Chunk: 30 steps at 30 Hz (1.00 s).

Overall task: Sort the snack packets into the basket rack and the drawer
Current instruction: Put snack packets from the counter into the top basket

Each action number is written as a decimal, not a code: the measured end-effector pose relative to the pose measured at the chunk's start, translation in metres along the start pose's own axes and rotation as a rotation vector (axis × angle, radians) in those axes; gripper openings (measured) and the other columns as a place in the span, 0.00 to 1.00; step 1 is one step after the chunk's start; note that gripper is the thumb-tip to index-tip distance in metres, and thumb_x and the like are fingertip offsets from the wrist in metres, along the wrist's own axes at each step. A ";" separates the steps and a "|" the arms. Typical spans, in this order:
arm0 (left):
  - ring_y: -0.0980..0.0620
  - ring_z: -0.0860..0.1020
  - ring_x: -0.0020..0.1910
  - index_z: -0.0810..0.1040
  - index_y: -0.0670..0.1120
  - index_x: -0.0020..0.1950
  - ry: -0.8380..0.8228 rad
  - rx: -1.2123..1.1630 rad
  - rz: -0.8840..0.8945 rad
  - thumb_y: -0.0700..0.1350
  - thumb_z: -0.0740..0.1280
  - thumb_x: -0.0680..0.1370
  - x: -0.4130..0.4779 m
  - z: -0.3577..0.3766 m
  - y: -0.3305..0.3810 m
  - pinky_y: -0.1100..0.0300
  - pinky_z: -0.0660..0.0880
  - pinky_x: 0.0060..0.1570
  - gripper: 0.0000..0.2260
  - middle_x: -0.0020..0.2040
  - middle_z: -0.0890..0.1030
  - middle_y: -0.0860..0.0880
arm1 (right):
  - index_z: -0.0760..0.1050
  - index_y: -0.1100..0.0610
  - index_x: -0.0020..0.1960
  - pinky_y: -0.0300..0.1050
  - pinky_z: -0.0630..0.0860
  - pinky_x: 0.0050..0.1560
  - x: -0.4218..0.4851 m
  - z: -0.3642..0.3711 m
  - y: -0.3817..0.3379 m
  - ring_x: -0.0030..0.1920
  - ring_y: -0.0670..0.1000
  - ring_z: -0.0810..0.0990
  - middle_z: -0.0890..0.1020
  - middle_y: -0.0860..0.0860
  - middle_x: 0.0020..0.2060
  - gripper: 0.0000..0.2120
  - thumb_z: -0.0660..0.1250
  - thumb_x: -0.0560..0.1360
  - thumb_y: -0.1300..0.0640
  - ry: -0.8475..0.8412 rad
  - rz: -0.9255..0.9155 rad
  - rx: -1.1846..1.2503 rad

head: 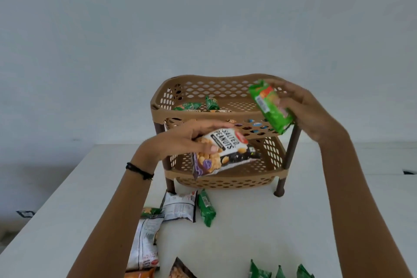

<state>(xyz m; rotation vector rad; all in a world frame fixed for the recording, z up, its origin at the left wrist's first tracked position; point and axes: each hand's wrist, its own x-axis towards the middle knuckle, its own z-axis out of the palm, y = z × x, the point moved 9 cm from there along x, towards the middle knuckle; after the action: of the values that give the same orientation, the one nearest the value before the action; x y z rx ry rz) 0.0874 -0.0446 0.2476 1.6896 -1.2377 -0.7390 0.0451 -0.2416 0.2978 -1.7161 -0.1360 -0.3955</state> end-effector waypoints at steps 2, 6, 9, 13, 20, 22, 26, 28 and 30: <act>0.52 0.83 0.48 0.68 0.56 0.69 0.043 -0.040 0.036 0.43 0.67 0.74 0.009 -0.013 0.016 0.63 0.80 0.41 0.24 0.53 0.83 0.50 | 0.78 0.46 0.57 0.42 0.81 0.43 0.022 -0.009 -0.013 0.51 0.49 0.83 0.84 0.47 0.52 0.19 0.62 0.72 0.65 0.018 -0.045 0.096; 0.46 0.81 0.51 0.69 0.55 0.68 0.171 -0.112 0.129 0.42 0.67 0.73 0.034 -0.038 0.039 0.55 0.82 0.45 0.24 0.56 0.82 0.47 | 0.78 0.50 0.54 0.40 0.81 0.36 0.072 -0.034 -0.001 0.43 0.48 0.85 0.86 0.48 0.45 0.12 0.63 0.75 0.62 0.167 -0.024 0.239; 0.48 0.81 0.52 0.69 0.54 0.68 0.329 -0.157 0.156 0.43 0.67 0.74 0.060 -0.056 0.039 0.54 0.81 0.48 0.22 0.56 0.81 0.47 | 0.75 0.54 0.55 0.42 0.81 0.35 0.104 -0.051 0.030 0.38 0.51 0.84 0.83 0.55 0.47 0.09 0.64 0.76 0.61 0.345 0.067 0.153; 0.49 0.82 0.51 0.71 0.55 0.67 0.473 -0.201 0.105 0.43 0.67 0.77 0.096 -0.080 0.024 0.54 0.81 0.51 0.20 0.55 0.83 0.47 | 0.69 0.55 0.64 0.38 0.76 0.31 0.128 -0.063 0.058 0.35 0.45 0.78 0.77 0.51 0.45 0.16 0.60 0.76 0.62 0.480 0.198 -0.136; 0.45 0.77 0.59 0.68 0.50 0.68 0.621 -0.148 -0.112 0.45 0.69 0.76 0.154 -0.107 -0.012 0.50 0.75 0.61 0.22 0.66 0.74 0.42 | 0.71 0.56 0.61 0.43 0.68 0.49 0.142 -0.051 0.083 0.57 0.55 0.74 0.75 0.55 0.62 0.12 0.59 0.79 0.60 0.253 0.214 -0.648; 0.48 0.77 0.55 0.64 0.45 0.71 0.638 -0.067 -0.186 0.42 0.66 0.78 0.170 -0.111 -0.022 0.58 0.79 0.52 0.23 0.66 0.72 0.42 | 0.74 0.58 0.60 0.46 0.68 0.56 0.144 -0.047 0.089 0.63 0.57 0.72 0.74 0.56 0.65 0.12 0.59 0.78 0.62 0.175 0.236 -0.757; 0.44 0.74 0.60 0.55 0.40 0.75 0.627 0.140 -0.355 0.36 0.60 0.80 0.193 -0.114 -0.043 0.56 0.75 0.56 0.25 0.68 0.70 0.37 | 0.74 0.59 0.59 0.45 0.67 0.54 0.143 -0.039 0.100 0.63 0.58 0.71 0.72 0.57 0.66 0.11 0.60 0.78 0.62 0.082 0.306 -0.813; 0.43 0.74 0.58 0.52 0.39 0.75 0.605 0.258 -0.437 0.33 0.56 0.80 0.198 -0.117 -0.050 0.56 0.72 0.51 0.25 0.66 0.71 0.36 | 0.74 0.58 0.59 0.43 0.66 0.52 0.143 -0.035 0.106 0.62 0.57 0.72 0.72 0.57 0.65 0.11 0.60 0.78 0.61 0.030 0.325 -0.818; 0.44 0.75 0.52 0.49 0.39 0.76 0.537 0.397 -0.510 0.31 0.53 0.79 0.199 -0.117 -0.055 0.57 0.70 0.42 0.26 0.61 0.74 0.40 | 0.73 0.58 0.59 0.44 0.65 0.53 0.143 -0.034 0.112 0.63 0.56 0.71 0.72 0.57 0.65 0.11 0.59 0.79 0.61 -0.014 0.355 -0.807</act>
<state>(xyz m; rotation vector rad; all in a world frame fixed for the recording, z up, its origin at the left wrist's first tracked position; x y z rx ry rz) 0.2740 -0.1910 0.2554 2.3775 -0.5978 -0.2827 0.2065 -0.3140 0.2460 -2.4784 0.3663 -0.1729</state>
